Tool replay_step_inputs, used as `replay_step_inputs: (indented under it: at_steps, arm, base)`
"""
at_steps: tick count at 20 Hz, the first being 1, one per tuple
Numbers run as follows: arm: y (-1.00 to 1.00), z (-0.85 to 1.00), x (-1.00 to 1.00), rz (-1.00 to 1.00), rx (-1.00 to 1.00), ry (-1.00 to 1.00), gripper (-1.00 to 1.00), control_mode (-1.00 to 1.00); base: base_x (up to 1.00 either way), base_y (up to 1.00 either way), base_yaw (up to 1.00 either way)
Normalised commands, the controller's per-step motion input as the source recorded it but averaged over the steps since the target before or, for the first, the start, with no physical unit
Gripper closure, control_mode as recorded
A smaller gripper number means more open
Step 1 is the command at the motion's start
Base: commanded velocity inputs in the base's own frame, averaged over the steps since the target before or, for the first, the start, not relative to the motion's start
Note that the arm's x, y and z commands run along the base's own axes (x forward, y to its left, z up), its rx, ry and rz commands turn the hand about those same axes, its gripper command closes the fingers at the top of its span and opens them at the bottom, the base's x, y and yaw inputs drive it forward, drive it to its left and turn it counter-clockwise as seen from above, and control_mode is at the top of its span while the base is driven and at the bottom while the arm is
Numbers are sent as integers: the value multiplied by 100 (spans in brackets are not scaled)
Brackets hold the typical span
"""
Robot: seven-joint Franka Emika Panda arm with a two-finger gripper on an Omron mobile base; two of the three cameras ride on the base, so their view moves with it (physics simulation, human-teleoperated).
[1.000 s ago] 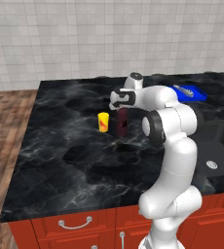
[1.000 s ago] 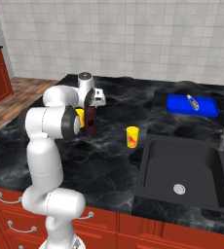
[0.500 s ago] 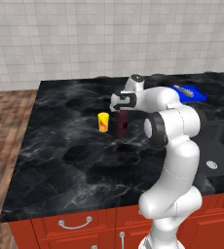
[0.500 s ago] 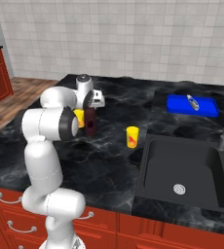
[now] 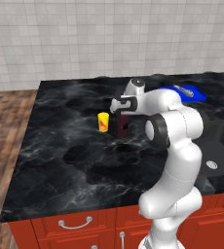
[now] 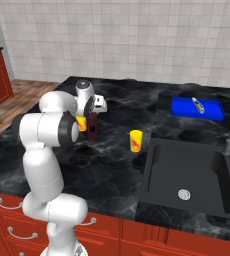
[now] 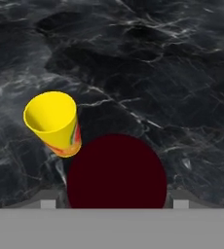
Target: Place the drinks on the dining counter in a tight cluster.
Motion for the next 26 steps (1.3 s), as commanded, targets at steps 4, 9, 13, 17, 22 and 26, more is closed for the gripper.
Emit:
replay_step_inputs:
  at_steps: [4,9,13,17,22,26]
  arm:
    - [0,-47,-18,-8,2,-6,100,-100]
    - [0,-44,-22,-8,3,-3,100,-100]
    - [1,-28,-1,-6,6,0,-100,-100]
    - [1,-14,0,-2,6,0,-100,-100]
    - [3,0,-4,0,1,0,-100,-100]
    - [8,2,-3,0,0,-3,-100,-100]
  base:
    - [0,0,0]
    - [0,0,0]
    - [0,0,0]
    - [0,0,0]
    - [0,0,0]
    - [0,0,0]
